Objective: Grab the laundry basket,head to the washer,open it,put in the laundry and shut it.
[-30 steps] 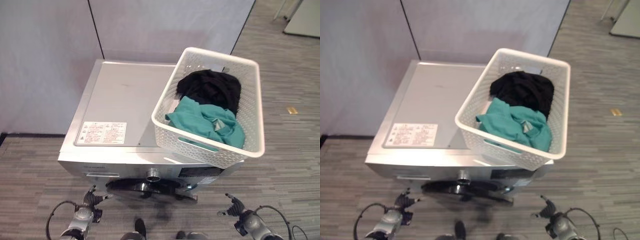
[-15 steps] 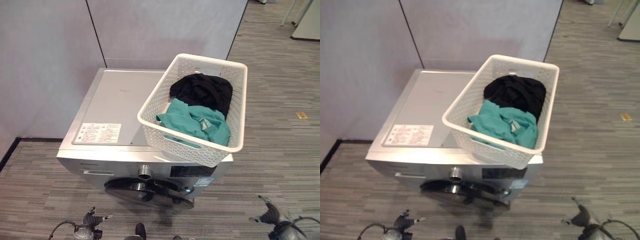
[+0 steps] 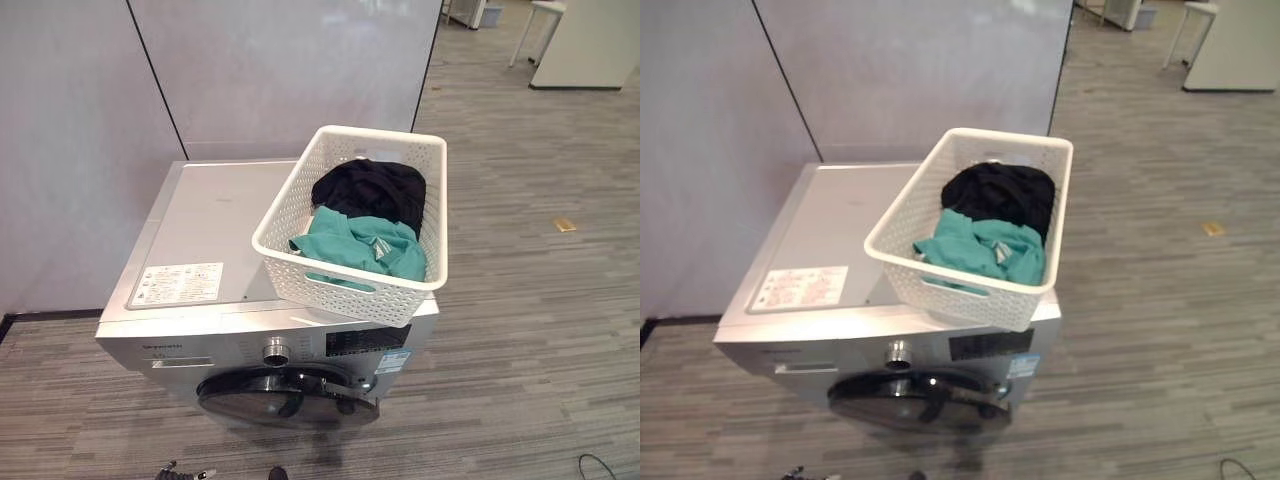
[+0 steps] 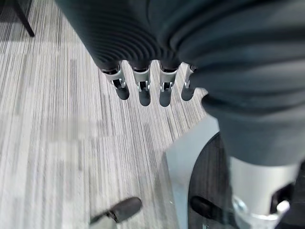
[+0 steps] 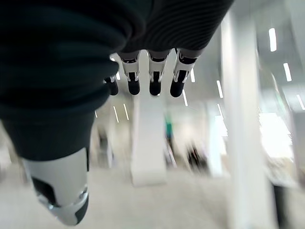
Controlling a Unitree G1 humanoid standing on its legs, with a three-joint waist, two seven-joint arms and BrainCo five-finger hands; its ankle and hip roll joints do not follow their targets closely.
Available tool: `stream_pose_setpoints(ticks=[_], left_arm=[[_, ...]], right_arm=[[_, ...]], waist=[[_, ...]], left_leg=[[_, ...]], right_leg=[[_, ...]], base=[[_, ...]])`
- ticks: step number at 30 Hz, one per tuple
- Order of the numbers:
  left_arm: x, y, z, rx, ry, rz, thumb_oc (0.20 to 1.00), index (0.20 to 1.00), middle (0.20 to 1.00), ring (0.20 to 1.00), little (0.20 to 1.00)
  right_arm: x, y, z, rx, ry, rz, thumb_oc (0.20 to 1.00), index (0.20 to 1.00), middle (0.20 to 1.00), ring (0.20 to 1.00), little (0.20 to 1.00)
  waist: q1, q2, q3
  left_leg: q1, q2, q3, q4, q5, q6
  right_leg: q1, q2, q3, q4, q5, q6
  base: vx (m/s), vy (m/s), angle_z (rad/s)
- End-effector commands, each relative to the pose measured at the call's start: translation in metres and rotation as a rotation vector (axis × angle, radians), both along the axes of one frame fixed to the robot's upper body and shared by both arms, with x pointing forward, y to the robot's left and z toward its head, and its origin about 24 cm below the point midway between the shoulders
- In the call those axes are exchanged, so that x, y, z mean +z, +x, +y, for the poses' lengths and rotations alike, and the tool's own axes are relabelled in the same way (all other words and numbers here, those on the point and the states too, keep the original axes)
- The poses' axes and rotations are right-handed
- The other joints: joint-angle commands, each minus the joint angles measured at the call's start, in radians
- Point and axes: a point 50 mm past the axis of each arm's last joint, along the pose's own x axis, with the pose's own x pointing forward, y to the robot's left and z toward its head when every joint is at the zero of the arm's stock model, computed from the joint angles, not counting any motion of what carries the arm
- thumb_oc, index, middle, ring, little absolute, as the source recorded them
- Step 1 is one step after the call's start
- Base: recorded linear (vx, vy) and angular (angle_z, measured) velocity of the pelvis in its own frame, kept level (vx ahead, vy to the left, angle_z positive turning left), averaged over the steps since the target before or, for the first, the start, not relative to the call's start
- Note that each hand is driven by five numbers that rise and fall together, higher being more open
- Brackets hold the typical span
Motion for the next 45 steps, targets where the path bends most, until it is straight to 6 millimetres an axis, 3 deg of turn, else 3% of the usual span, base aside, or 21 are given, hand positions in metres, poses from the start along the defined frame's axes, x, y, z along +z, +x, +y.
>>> stream_pose_setpoints(ticks=[1, 6, 7, 9, 14, 21, 31, 45], left_arm=[[0.008, 0.017, 0.014, 0.007, 0.026, -0.029, 1.000, 1.000, 1.000, 1.000, 1.000], [0.006, 0.017, 0.011, -0.006, -0.002, -0.021, 1.000, 1.000, 1.000, 1.000, 1.000], [0.006, 0.017, 0.011, -0.004, -0.002, -0.021, 1.000, 1.000, 1.000, 1.000, 1.000], [0.004, 0.014, 0.006, -0.001, -0.022, -0.007, 1.000, 1.000, 1.000, 1.000, 1.000], [0.001, 0.005, 0.004, 0.021, -0.047, 0.016, 1.000, 1.000, 1.000, 1.000, 1.000], [-0.001, -0.002, 0.001, -0.003, -0.064, 0.042, 1.000, 1.000, 1.000, 1.000, 1.000], [-0.002, 0.002, -0.005, -0.030, -0.073, 0.034, 1.000, 1.000, 1.000, 1.000, 1.000], [-0.005, -0.002, -0.012, -0.095, -0.085, 0.062, 1.000, 1.000, 1.000, 1.000, 1.000]], right_arm=[[0.007, 0.023, 0.021, 0.136, -0.061, 0.053, 1.000, 1.000, 1.000, 1.000, 1.000], [0.039, 0.060, 0.070, 0.354, -0.265, 0.216, 1.000, 1.000, 1.000, 1.000, 1.000], [0.039, 0.061, 0.070, 0.356, -0.266, 0.217, 1.000, 1.000, 1.000, 1.000, 1.000], [0.042, 0.074, 0.098, 0.498, -0.204, 0.225, 1.000, 1.000, 1.000, 1.000, 1.000], [0.039, 0.084, 0.120, 0.628, -0.072, 0.238, 1.000, 1.000, 1.000, 1.000, 1.000], [0.035, 0.101, 0.142, 0.724, -0.058, 0.358, 1.000, 1.000, 1.000, 1.000, 1.000], [0.021, 0.122, 0.167, 0.834, 0.030, 0.364, 1.000, 1.000, 1.000, 1.000, 1.000], [-0.004, 0.137, 0.197, 0.911, -0.112, 0.503, 1.000, 1.000, 1.000, 1.000, 1.000]], waist=[[0.043, -0.057, 0.006], [0.065, -0.074, -0.003], [0.064, -0.073, -0.004], [0.073, -0.082, -0.008], [0.079, -0.089, -0.012], [0.091, -0.090, -0.014], [0.104, -0.087, -0.015], [0.130, -0.091, -0.005]], left_leg=[[0.032, -0.041, -0.034, -0.031, -0.013, -0.031], [0.039, -0.043, -0.040, -0.031, -0.017, -0.032], [0.039, -0.043, -0.040, -0.031, -0.017, -0.032], [0.040, -0.043, -0.043, -0.031, -0.018, -0.032], [0.041, -0.043, -0.043, -0.031, -0.019, -0.033], [0.049, -0.042, -0.039, -0.031, -0.022, -0.036], [0.047, -0.043, -0.044, -0.031, -0.023, -0.035], [0.043, -0.048, -0.056, -0.031, -0.027, -0.031]], right_leg=[[0.032, -0.038, 0.145, -0.139, 0.183, 0.085], [0.039, -0.039, 0.140, -0.136, 0.182, 0.084], [0.039, -0.039, 0.141, -0.136, 0.182, 0.084], [0.043, -0.040, 0.135, -0.140, 0.184, 0.084], [0.044, -0.042, 0.131, -0.145, 0.185, 0.085], [0.051, -0.044, 0.131, -0.153, 0.188, 0.087], [0.051, -0.046, 0.128, -0.163, 0.194, 0.090], [0.050, -0.051, 0.118, -0.176, 0.202, 0.094]], base=[[0.00, 0.000, 0.00], [0.00, 0.000, 0.01], [0.02, -0.003, 0.04], [0.02, -0.001, 0.04], [0.00, 0.000, 0.00], [0.00, 0.000, 0.00], [0.00, -0.002, 0.02], [0.00, -0.002, 0.03]])
